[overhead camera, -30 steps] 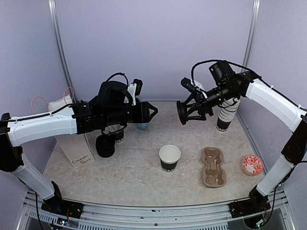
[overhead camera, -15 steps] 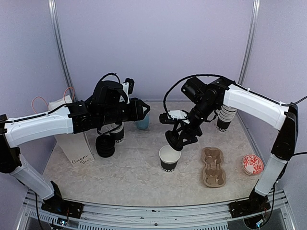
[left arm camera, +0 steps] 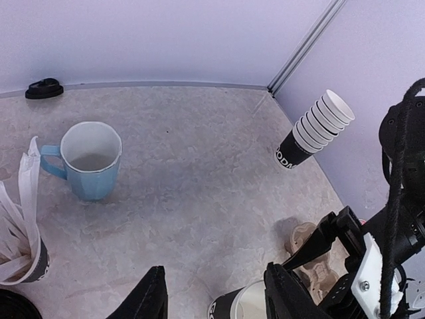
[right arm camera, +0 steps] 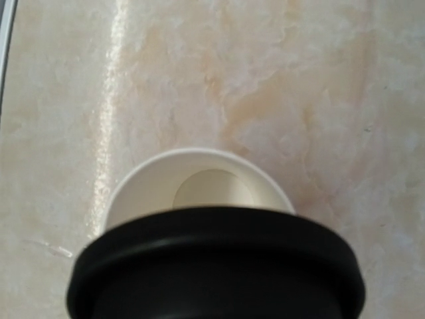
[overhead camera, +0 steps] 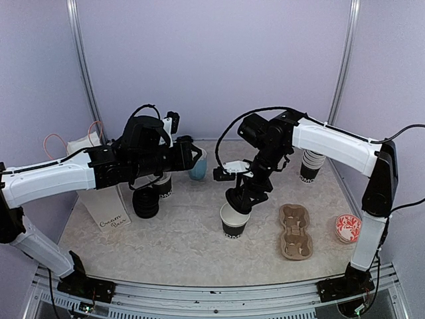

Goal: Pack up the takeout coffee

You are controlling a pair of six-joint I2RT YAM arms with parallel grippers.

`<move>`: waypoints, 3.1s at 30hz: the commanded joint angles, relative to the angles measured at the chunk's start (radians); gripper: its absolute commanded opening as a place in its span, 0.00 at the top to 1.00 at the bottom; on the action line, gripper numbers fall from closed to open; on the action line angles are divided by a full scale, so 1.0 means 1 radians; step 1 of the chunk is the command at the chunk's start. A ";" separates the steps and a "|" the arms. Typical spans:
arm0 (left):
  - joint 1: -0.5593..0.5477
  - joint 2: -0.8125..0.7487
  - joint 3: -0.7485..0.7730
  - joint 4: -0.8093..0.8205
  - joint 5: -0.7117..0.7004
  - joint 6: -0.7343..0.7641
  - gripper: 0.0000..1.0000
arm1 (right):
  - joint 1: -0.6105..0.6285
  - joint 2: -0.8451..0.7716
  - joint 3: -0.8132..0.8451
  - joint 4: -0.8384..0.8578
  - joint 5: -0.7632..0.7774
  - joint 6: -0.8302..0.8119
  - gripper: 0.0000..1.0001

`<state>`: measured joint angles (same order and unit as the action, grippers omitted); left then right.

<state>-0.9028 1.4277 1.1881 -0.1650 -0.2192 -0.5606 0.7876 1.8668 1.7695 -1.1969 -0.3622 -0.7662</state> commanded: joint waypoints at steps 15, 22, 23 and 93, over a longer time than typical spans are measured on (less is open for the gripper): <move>0.029 -0.024 -0.041 0.041 0.008 0.001 0.50 | 0.043 0.063 0.023 -0.032 0.046 0.011 0.32; 0.036 -0.027 -0.052 0.045 0.012 -0.001 0.50 | 0.055 0.079 0.026 -0.016 0.055 0.026 0.31; 0.038 -0.027 -0.055 0.045 0.011 -0.001 0.50 | 0.057 0.082 0.024 -0.014 0.057 0.030 0.30; -0.061 0.372 0.001 -0.126 0.425 -0.120 0.73 | -0.252 0.043 -0.410 0.334 -0.489 0.424 0.51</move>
<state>-0.9634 1.7542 1.1904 -0.1726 0.2462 -0.7155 0.5240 1.8637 1.3514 -0.8711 -0.9123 -0.3573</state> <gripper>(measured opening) 0.276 0.492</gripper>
